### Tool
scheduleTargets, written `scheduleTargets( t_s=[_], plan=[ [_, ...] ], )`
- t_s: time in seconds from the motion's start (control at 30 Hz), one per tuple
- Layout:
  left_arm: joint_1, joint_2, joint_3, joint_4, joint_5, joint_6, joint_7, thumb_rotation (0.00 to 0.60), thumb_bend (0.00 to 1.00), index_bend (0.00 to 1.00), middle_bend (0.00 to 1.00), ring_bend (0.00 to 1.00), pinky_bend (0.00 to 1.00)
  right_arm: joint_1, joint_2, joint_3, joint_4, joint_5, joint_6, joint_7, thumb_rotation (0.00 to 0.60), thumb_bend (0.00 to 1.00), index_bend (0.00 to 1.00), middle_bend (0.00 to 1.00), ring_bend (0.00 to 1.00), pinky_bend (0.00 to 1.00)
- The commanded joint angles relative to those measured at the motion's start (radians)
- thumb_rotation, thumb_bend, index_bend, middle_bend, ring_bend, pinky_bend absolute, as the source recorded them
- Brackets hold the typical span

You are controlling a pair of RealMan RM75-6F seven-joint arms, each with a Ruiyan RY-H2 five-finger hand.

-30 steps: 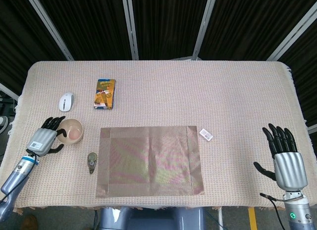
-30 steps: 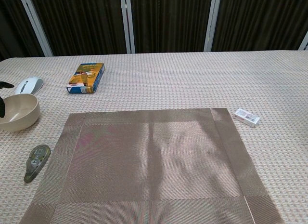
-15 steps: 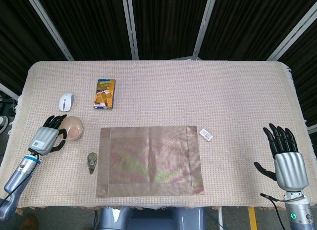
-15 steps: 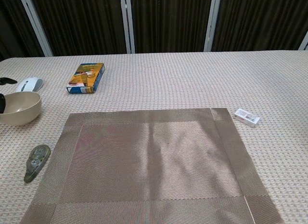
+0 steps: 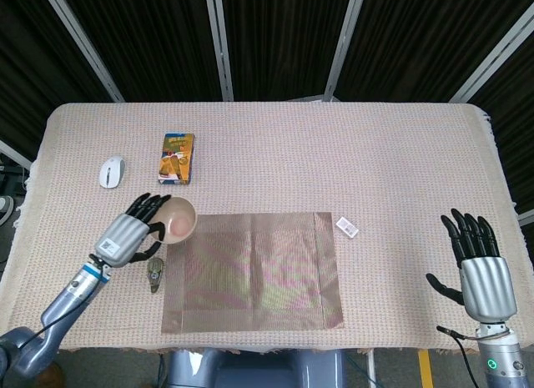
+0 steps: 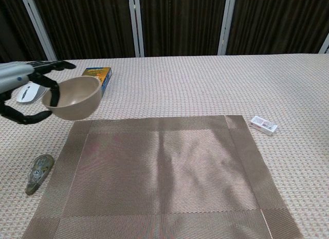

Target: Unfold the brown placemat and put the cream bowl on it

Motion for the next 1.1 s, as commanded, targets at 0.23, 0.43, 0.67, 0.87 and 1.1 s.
scheduleTargets(
  t_s=[0.23,0.43,0.67,0.87,1.1],
  plan=[
    [-0.097,-0.140,-0.014,-0.102,0.005,-0.141,0.227,0.600,0.42,0.62,0.00,0.00,0.00,-0.007,0.008,0.004,0.005,0.012,0.008,0.016,0.600,0.00,0.00,0.00,0.00,0.00],
    [-0.113,-0.196,0.001,-0.099,-0.001,-0.177,0.275,0.600,0.42,0.62,0.00,0.00,0.00,-0.011,0.015,0.009,0.009,0.022,0.012,0.031,0.600,0.00,0.00,0.00,0.00,0.00],
    [-0.112,-0.233,0.010,-0.074,-0.022,-0.189,0.320,0.600,0.29,0.56,0.00,0.00,0.00,-0.013,0.021,0.011,0.010,0.023,0.016,0.043,0.600,0.00,0.00,0.00,0.00,0.00],
    [-0.083,-0.212,-0.002,-0.088,-0.035,-0.125,0.359,0.600,0.00,0.08,0.00,0.00,0.00,-0.013,0.025,0.011,0.005,0.021,0.015,0.049,0.600,0.00,0.00,0.00,0.00,0.00],
    [0.060,-0.077,-0.041,-0.199,-0.087,0.125,0.335,0.600,0.00,0.00,0.00,0.00,0.00,-0.013,0.030,0.012,0.016,0.010,0.024,0.051,0.600,0.00,0.00,0.00,0.00,0.00]
  ],
)
